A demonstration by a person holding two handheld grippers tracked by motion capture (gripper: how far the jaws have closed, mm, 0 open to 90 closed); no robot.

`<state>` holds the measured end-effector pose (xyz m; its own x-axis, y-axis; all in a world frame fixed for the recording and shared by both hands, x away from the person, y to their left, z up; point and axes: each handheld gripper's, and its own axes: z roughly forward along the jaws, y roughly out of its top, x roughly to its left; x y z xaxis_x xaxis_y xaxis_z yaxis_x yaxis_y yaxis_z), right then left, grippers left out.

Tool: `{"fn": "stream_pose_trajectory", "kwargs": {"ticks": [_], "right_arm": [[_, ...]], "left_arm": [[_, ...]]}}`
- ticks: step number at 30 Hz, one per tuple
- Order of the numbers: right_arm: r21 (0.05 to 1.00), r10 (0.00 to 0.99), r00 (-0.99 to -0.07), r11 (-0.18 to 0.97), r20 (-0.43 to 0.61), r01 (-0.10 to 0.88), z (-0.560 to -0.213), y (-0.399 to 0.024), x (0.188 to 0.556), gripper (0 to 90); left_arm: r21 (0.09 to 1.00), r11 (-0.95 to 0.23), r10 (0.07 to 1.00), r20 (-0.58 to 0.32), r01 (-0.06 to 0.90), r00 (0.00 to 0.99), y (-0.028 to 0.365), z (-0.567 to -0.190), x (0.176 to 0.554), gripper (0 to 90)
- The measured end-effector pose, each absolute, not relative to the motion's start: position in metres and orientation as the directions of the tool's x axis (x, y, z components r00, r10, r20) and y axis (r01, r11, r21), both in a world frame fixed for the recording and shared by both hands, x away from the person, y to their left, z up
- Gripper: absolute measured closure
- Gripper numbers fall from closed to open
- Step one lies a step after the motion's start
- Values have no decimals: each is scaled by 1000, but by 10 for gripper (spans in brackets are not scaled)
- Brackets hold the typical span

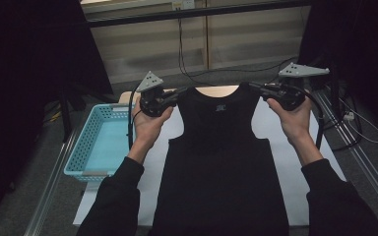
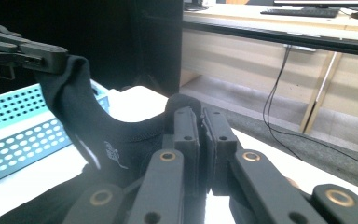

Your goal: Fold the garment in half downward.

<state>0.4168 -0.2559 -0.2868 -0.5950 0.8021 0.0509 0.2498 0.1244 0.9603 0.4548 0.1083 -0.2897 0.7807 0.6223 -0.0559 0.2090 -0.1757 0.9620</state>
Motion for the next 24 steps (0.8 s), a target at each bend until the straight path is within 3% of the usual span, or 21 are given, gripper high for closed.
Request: {"fn": "stream_pose_trajectory", "kwargs": {"ticks": [24], "right_arm": [[956,750,-661,184,14,229,-299,-246,343,854]], "left_arm": [[970,-183,555,-31,158,831,126,-302,390,880]]}}
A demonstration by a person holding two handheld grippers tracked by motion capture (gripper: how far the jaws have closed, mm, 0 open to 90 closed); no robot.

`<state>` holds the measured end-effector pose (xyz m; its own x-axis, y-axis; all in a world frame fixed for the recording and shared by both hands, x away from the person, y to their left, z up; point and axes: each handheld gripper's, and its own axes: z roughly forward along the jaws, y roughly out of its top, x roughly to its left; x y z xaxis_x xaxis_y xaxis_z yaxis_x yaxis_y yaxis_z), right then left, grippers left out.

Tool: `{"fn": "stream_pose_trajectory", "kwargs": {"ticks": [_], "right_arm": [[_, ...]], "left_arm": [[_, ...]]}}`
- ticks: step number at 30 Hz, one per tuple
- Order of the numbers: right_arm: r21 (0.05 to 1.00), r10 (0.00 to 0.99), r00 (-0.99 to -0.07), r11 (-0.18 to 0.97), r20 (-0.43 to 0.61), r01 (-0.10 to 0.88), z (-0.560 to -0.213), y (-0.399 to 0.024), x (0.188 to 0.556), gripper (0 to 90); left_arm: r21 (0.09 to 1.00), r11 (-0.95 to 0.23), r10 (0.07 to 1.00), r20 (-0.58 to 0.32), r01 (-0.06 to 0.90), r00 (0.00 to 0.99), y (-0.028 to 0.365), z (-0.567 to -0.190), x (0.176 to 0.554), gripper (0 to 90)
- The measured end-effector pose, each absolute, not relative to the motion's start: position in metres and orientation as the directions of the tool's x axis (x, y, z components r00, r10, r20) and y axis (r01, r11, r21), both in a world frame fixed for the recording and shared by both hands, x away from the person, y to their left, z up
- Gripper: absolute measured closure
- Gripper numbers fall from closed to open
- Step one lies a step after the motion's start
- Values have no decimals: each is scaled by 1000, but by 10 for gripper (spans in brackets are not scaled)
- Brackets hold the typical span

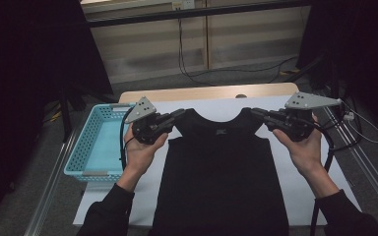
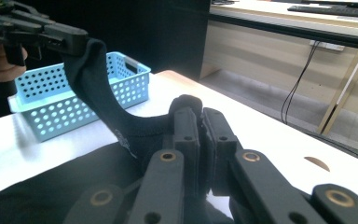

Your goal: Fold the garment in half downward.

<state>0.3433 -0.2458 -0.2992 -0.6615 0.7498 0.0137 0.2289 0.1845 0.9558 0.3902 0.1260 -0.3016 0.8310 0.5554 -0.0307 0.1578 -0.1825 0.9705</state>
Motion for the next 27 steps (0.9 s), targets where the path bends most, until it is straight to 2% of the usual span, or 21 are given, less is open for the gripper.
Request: {"fn": "stream_pose_trajectory", "kwargs": {"ticks": [11,27], "right_arm": [[953,721,-693,215,-8,213,-302,-242,308,853],[912,673,-739,288,24,291,-343,-241,272,853]], "left_arm": [[970,-202,534,-4,132,845,129,-309,363,880],[928,-324,498,2,184,867,131,-358,333,879]]}}
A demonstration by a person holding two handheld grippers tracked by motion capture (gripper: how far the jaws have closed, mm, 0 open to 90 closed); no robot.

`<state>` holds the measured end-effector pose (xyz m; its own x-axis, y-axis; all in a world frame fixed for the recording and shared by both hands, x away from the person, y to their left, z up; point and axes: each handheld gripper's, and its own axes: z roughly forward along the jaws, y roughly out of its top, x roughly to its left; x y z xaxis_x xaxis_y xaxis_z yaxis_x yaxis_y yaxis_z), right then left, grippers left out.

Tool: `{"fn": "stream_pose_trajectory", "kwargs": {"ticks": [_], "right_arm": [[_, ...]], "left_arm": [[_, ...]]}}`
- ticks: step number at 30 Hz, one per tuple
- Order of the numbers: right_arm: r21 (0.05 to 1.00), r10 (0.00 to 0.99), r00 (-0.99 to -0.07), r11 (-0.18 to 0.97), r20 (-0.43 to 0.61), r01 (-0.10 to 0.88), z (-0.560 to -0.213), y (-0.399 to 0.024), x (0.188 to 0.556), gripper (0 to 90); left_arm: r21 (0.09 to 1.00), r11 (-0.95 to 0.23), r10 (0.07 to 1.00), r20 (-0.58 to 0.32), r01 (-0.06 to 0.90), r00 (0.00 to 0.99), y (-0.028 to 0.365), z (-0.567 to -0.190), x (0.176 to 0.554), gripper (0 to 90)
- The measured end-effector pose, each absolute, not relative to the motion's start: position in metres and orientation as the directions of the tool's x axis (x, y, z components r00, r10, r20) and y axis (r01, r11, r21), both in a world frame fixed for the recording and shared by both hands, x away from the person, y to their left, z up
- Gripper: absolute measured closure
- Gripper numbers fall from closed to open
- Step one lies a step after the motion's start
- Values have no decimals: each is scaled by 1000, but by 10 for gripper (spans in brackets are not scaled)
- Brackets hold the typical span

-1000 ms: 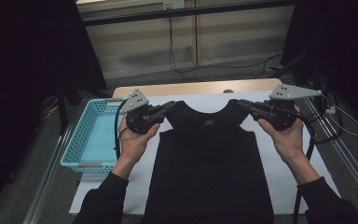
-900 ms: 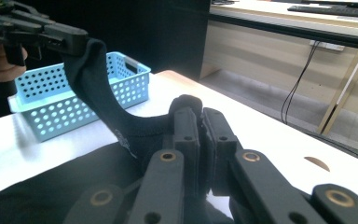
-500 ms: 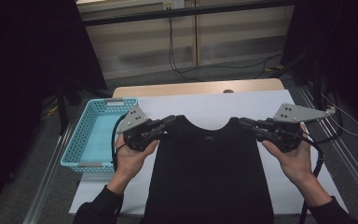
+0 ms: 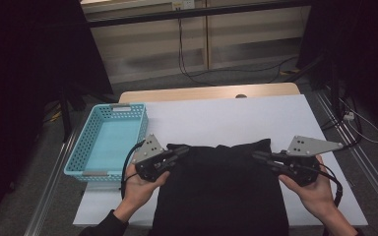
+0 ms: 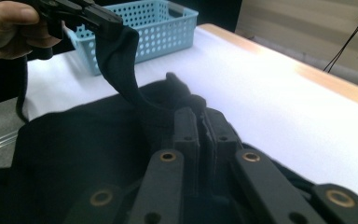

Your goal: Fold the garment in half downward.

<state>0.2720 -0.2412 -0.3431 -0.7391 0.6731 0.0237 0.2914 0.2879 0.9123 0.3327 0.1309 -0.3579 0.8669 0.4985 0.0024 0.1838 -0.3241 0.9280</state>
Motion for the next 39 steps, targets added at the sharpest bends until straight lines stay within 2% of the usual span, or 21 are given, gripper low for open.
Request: {"fn": "stream_pose_trajectory", "kwargs": {"ticks": [14,23,33,39], "right_arm": [[895,654,-753,288,77,341,-366,-246,248,853],[878,643,-757,295,110,378,-382,-247,232,853],[860,616,-776,314,136,401,-394,-243,218,852],[851,596,-791,336,140,404,-400,-239,208,851]], "left_arm": [[908,-368,438,-20,199,899,133,-375,305,879],[870,-437,393,-44,228,919,128,-393,291,878],[866,-446,363,-55,226,930,135,-398,268,879],[839,-474,370,-85,266,925,140,-410,264,878]]}}
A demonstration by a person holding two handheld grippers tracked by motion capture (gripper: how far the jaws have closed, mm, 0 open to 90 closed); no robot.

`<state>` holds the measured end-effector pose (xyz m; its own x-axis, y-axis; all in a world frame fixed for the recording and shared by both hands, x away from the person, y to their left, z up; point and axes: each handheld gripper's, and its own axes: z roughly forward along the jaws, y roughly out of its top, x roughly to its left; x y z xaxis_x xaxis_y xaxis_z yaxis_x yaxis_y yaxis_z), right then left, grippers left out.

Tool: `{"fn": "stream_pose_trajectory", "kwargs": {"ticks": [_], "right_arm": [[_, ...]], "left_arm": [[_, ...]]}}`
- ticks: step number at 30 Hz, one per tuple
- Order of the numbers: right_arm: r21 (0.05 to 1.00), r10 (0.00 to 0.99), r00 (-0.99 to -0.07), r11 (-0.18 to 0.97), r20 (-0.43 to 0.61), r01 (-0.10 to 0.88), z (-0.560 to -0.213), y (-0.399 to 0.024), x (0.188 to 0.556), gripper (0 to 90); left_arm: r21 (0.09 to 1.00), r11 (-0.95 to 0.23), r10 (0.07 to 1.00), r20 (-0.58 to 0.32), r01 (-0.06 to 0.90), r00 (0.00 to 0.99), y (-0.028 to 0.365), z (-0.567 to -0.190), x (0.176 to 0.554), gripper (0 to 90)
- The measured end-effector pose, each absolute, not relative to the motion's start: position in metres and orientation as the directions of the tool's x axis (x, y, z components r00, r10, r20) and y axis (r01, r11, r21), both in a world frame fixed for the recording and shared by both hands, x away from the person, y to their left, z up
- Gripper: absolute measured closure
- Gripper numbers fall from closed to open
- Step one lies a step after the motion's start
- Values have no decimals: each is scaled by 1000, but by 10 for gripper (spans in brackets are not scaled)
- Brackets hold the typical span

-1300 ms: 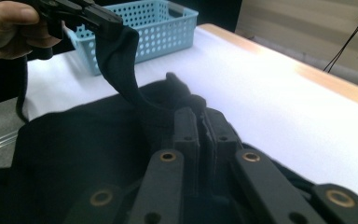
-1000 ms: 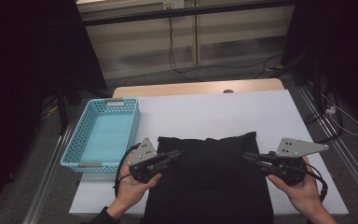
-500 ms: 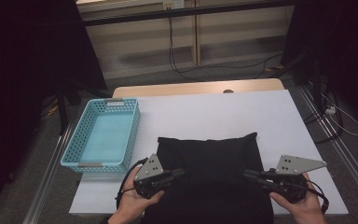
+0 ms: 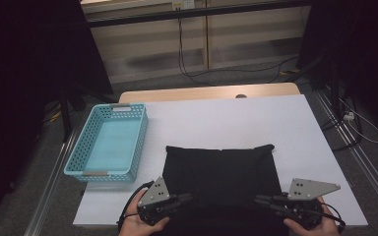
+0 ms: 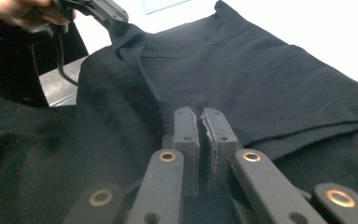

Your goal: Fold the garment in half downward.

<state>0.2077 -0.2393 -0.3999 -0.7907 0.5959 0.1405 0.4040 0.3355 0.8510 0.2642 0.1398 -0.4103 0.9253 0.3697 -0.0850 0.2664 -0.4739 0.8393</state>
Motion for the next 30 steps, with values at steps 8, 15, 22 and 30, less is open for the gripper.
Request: {"fn": "stream_pose_trajectory", "kwargs": {"ticks": [8,15,22,30], "right_arm": [[823,560,-811,371,172,430,-414,-234,204,850],[826,542,-820,366,185,428,-414,-235,197,850],[820,556,-817,390,152,418,-416,-231,193,841],[820,585,-797,376,151,432,-419,-231,195,646]], "left_arm": [[819,-497,359,-106,286,927,141,-416,260,878],[823,-498,334,-111,275,936,142,-414,239,877],[801,-529,334,-106,279,937,140,-419,235,871],[799,-521,353,-117,299,928,145,-420,240,764]]}}
